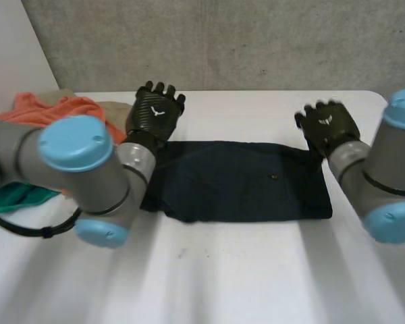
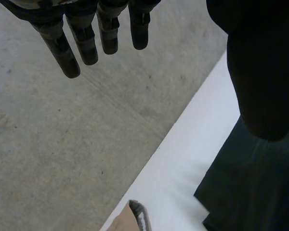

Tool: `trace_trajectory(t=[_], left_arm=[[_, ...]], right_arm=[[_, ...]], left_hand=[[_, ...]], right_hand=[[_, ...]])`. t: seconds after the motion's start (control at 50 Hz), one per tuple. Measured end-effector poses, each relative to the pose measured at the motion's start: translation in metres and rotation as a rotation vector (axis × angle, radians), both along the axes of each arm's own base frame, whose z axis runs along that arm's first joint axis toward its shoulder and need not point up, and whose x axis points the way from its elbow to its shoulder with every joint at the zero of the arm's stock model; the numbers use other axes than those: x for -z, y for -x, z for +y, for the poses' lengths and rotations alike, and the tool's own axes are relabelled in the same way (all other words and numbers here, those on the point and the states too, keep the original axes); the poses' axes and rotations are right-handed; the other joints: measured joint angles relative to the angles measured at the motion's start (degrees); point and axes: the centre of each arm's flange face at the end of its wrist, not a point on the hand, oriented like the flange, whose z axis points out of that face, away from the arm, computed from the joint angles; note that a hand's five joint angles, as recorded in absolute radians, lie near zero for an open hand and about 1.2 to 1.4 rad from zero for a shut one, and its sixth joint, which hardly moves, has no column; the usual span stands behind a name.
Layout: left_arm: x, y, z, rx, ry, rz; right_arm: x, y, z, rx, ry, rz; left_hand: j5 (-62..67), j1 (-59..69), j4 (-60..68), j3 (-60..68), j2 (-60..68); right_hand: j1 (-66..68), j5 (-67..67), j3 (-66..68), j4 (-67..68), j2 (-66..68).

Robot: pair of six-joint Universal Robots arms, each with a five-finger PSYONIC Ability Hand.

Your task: Fold the laundry.

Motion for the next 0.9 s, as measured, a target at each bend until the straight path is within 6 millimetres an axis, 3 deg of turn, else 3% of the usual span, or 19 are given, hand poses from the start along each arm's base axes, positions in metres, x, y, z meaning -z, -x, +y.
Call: trace_trajectory(t=[0.04, 0.14, 0.34, 0.4, 0.42, 0.44, 0.46, 0.56, 0.66, 0.68, 0.78, 0.84, 0.9], left_arm=[[-0.008, -0.009, 0.014, 0.006, -0.030, 0.044], [-0.008, -0.025, 0.037, 0.017, -0.111, 0.109], [0.008, -0.033, 0.049, 0.015, -0.185, 0.112], [0.012, -0.033, 0.049, 0.013, -0.192, 0.105], [0.012, -0.033, 0.049, 0.012, -0.193, 0.104], [0.013, -0.033, 0.049, 0.012, -0.195, 0.102], [0.013, -0.034, 0.049, 0.011, -0.195, 0.102], [0.010, -0.034, 0.049, 0.009, -0.188, 0.105], [0.003, -0.036, 0.048, 0.006, -0.172, 0.116], [0.000, -0.037, 0.047, 0.001, -0.164, 0.123], [-0.006, -0.043, 0.046, -0.014, -0.155, 0.131], [-0.007, -0.048, 0.045, -0.027, -0.155, 0.132], [-0.008, -0.052, 0.042, -0.041, -0.156, 0.137]], right_arm=[[0.006, 0.010, 0.017, 0.002, -0.116, -0.011], [0.028, 0.027, 0.036, 0.010, -0.279, -0.022], [0.061, 0.032, 0.024, 0.011, -0.234, -0.032], [0.071, 0.030, 0.017, 0.008, -0.220, -0.021], [0.072, 0.030, 0.017, 0.008, -0.218, -0.019], [0.076, 0.030, 0.014, 0.008, -0.213, -0.007], [0.077, 0.031, 0.013, 0.011, -0.208, 0.006], [0.071, 0.041, 0.011, 0.041, -0.183, 0.042], [0.051, 0.064, 0.007, 0.099, -0.137, 0.099], [0.042, 0.079, 0.004, 0.127, -0.114, 0.154], [0.031, 0.096, -0.004, 0.139, -0.058, 0.289], [0.022, 0.086, -0.006, 0.083, 0.014, 0.356], [0.011, 0.050, 0.001, -0.055, 0.127, 0.368]], left_hand=[[0.00, 0.00, 0.00, 0.00, 0.00], [0.00, 0.00, 0.00, 0.00, 0.00], [0.00, 0.00, 0.00, 0.00, 0.00], [0.00, 0.00, 0.00, 0.00, 0.00], [0.00, 0.00, 0.00, 0.00, 0.00], [0.00, 0.00, 0.00, 0.00, 0.00], [0.00, 0.00, 0.00, 0.00, 0.00], [0.00, 0.00, 0.00, 0.00, 0.00], [0.00, 0.00, 0.00, 0.00, 0.00], [0.00, 0.00, 0.00, 0.00, 0.00], [0.00, 0.00, 0.00, 0.00, 0.00], [0.00, 0.00, 0.00, 0.00, 0.00], [0.00, 0.00, 0.00, 0.00, 0.00]], right_hand=[[0.15, 0.02, 0.31, 0.12, 0.07], [1.34, 2.70, 3.89, 2.45, 2.43], [8.11, 8.73, 10.79, 9.49, 8.57], [27.01, 28.45, 31.08, 29.91, 31.65], [27.01, 28.45, 31.08, 29.91, 31.65], [39.14, 45.38, 49.28, 48.26, 49.15], [39.86, 49.27, 54.03, 53.15, 53.72], [39.86, 49.76, 55.62, 54.65, 53.99], [39.86, 49.82, 55.62, 54.67, 53.99], [39.86, 50.06, 55.62, 54.67, 53.99], [42.04, 50.76, 55.62, 54.69, 53.99], [42.40, 50.76, 55.62, 54.70, 53.99], [43.39, 51.30, 55.62, 54.74, 53.99]])
